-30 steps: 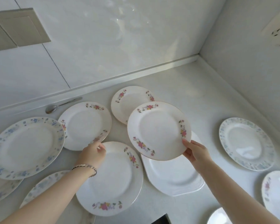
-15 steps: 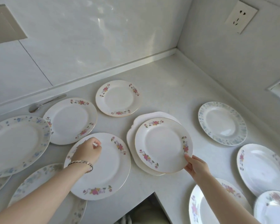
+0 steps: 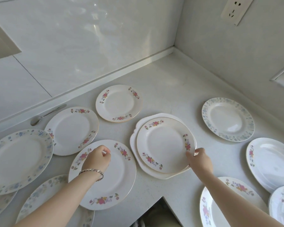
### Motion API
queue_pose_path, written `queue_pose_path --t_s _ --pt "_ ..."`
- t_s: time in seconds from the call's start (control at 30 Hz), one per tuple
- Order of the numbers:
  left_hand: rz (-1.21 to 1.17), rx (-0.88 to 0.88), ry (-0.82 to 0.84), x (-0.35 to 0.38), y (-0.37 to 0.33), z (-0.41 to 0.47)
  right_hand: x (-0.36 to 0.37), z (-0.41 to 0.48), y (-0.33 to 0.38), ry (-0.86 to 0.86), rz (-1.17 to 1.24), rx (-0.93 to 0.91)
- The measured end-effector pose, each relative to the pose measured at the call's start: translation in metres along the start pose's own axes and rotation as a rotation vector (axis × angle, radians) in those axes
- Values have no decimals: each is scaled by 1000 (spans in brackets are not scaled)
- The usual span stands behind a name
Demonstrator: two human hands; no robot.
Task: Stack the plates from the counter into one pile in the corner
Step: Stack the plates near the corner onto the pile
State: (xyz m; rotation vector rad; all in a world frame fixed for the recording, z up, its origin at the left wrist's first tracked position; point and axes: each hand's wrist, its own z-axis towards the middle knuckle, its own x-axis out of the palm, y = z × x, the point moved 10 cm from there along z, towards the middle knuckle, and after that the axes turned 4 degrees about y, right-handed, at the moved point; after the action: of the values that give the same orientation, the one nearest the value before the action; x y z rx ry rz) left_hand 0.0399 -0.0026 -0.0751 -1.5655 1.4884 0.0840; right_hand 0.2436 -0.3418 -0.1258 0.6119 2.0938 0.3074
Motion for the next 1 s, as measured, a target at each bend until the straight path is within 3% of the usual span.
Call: queue_pose_path --t_s 0.4,0.57,0.67,0.8,0.87,1.0 --pt "47 -10 41 6 -6 26 -1 3 19 190 -373 48" --pt "79 -29 65 6 -2 37 -12 -8 85 90 -862 -121" --pt "46 -62 79 -3 5 45 15 -16 153 151 -679 -293" --pt "19 -123 44 -26 23 62 69 -20 244 365 -191 -399" --pt "25 -141 22 -38 28 68 95 -6 276 382 -56 -359" --pt "8 -165 1 -55 36 80 133 31 284 246 23 -114"
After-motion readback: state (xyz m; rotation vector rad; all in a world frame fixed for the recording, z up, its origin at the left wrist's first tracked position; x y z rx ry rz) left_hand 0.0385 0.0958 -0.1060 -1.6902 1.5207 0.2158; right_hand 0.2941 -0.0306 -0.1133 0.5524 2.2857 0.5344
